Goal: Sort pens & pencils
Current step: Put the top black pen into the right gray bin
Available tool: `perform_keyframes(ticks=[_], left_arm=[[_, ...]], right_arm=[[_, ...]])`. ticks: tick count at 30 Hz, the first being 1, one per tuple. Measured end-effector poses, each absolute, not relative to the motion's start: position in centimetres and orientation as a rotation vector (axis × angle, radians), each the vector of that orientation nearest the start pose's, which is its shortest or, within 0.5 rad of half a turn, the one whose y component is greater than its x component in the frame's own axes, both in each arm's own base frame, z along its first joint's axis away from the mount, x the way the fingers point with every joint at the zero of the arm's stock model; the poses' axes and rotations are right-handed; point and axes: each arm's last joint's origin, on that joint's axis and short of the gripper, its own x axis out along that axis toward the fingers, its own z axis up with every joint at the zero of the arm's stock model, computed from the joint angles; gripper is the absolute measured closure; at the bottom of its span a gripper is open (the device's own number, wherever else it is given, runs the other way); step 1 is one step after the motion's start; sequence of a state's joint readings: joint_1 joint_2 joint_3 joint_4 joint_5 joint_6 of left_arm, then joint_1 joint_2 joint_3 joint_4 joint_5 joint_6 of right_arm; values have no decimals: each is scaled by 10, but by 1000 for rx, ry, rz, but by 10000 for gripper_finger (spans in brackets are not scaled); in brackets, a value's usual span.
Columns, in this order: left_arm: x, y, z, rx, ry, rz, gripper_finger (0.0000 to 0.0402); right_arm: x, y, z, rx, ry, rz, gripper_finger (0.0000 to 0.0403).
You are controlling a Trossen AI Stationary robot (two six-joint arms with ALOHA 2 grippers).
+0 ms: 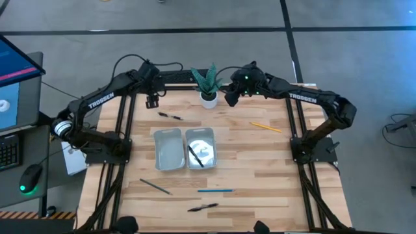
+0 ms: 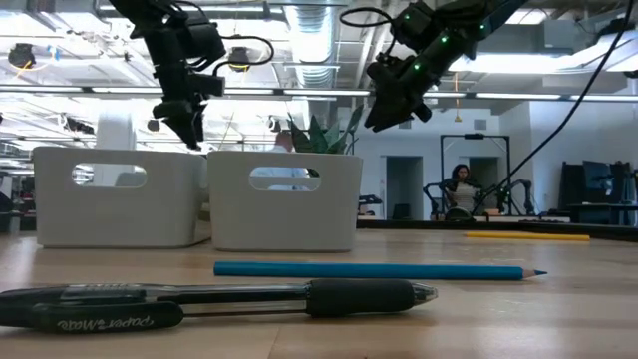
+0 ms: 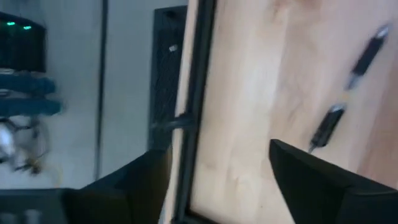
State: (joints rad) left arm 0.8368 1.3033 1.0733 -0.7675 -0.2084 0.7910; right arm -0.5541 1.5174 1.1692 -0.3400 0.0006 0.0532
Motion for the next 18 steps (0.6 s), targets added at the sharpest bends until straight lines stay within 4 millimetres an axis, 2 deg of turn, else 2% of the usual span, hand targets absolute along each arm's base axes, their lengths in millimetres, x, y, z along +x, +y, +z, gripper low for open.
perform_keyframes(ticks=[5, 10, 14, 18], left_arm=[[162, 193, 278, 305, 1334, 570, 102], [170, 190, 273, 336, 1227, 261, 100], [177, 194, 260, 331, 1255, 181, 100], [186, 204, 233, 261, 1338, 117, 100]], right_arm=[[265, -174, 284, 265, 711, -577, 234], [251, -179, 299, 263, 658, -616, 236], [244, -179, 306, 262, 632, -633, 236], [241, -178, 308, 263, 632, -635, 234]])
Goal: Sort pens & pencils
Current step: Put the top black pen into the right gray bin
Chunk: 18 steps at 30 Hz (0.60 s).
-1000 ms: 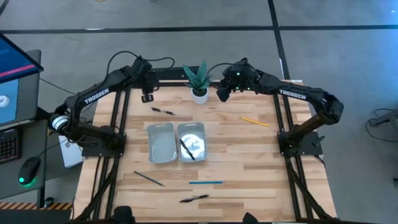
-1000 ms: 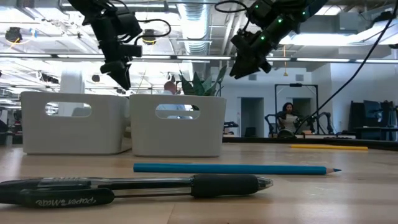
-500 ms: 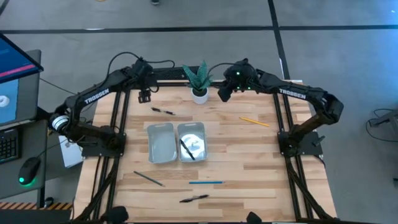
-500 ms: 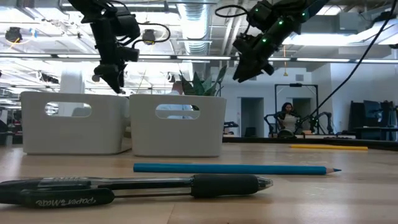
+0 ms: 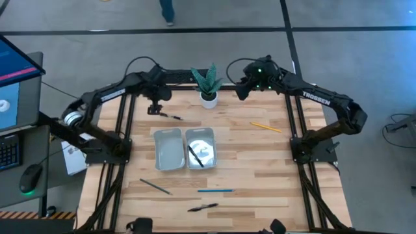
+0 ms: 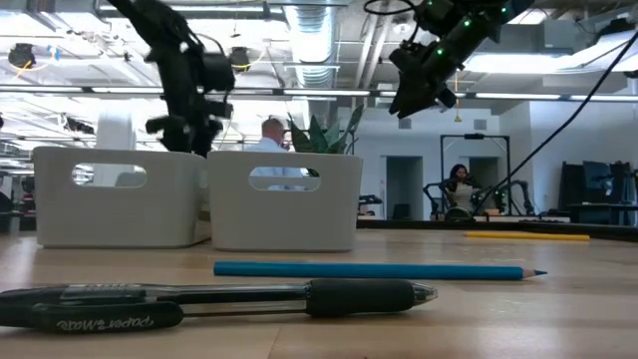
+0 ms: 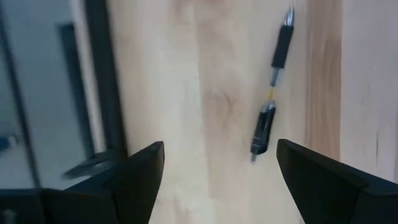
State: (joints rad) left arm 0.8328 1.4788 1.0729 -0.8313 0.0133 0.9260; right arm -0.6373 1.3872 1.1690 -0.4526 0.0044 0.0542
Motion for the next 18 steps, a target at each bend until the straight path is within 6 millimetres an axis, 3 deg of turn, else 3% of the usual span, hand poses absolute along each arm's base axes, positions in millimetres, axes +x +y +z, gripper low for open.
perform_keyframes(ticks=[7, 18], left_arm=[[197, 212, 202, 177, 1386, 10, 100], [207, 208, 184, 140, 1431, -66, 100]], right_arm=[[239, -177, 305, 276, 671, -633, 236], [239, -177, 305, 285, 678, -634, 236]])
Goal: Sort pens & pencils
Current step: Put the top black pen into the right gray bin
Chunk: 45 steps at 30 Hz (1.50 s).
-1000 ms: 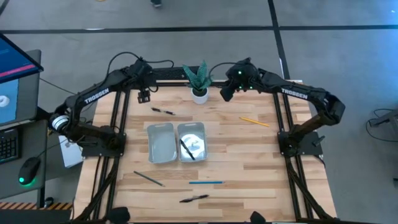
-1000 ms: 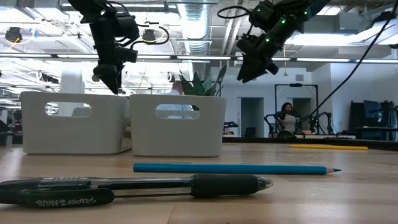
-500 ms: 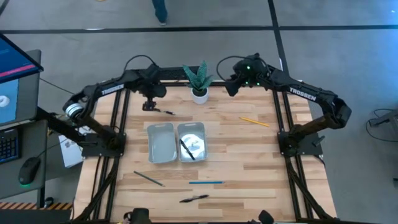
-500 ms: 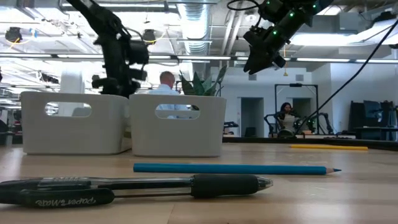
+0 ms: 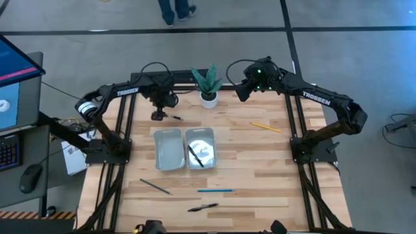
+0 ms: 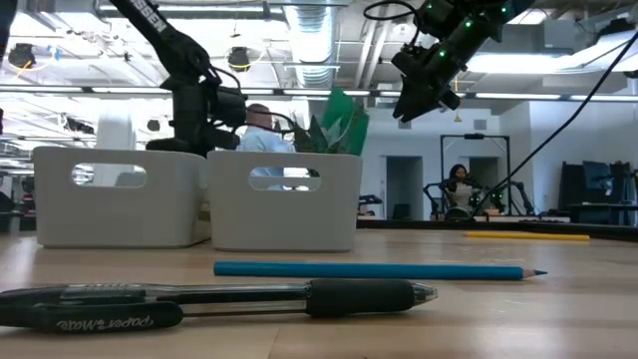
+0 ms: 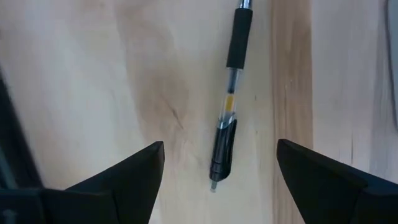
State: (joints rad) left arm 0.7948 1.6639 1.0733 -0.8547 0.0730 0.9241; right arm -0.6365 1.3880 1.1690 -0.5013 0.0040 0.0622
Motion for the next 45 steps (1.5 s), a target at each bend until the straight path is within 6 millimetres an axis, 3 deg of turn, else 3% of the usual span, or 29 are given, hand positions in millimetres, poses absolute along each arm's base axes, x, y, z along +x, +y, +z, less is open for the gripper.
perform_keyframes(ticks=[14, 34, 45], left_arm=[[217, 212, 143, 34, 1522, -114, 100], [220, 214, 141, -127, 1494, 31, 100], [216, 207, 131, 27, 1568, -2, 100]], right_arm=[[237, -175, 302, 293, 708, -631, 236], [237, -175, 302, 296, 718, -631, 234], [237, -175, 301, 298, 722, -630, 234]])
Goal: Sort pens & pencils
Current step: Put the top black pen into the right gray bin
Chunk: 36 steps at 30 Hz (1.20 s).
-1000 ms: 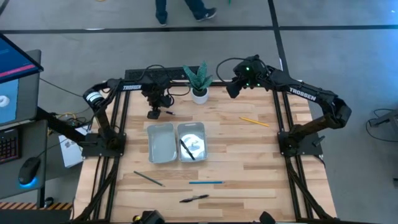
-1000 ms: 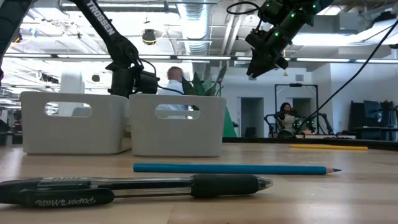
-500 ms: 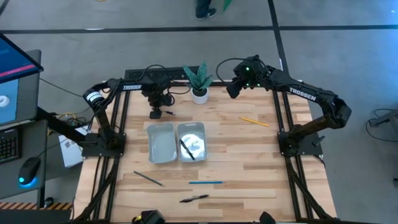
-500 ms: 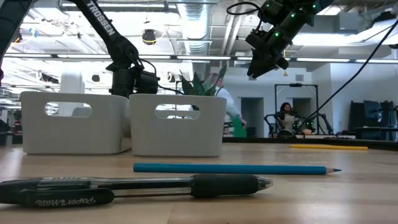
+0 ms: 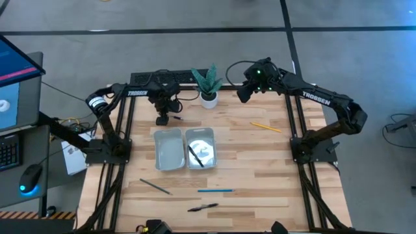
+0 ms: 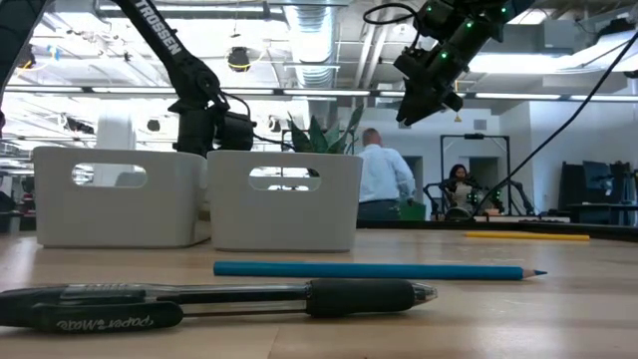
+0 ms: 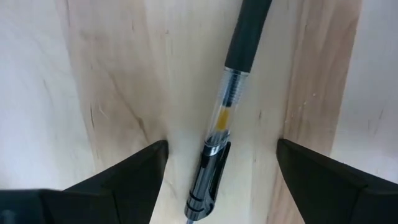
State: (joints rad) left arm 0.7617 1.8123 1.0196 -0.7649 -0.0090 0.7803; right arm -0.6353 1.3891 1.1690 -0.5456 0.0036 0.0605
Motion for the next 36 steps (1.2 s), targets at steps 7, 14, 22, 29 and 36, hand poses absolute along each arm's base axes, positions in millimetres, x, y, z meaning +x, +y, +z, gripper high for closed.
perform_keyframes(ticks=[7, 14, 22, 29, 36], left_arm=[[222, 197, 127, 60, 1574, 4, 100], [224, 193, 126, 78, 1584, -10, 150], [224, 192, 126, 75, 1584, -14, 242], [224, 193, 126, 79, 1578, -9, 285], [225, 193, 126, 66, 1566, -10, 316]], right_arm=[[237, -175, 301, 298, 723, -630, 236], [237, -175, 301, 298, 723, -630, 234], [237, -175, 301, 298, 723, -630, 235], [237, -175, 301, 298, 723, -630, 236], [237, -175, 301, 298, 723, -630, 234]])
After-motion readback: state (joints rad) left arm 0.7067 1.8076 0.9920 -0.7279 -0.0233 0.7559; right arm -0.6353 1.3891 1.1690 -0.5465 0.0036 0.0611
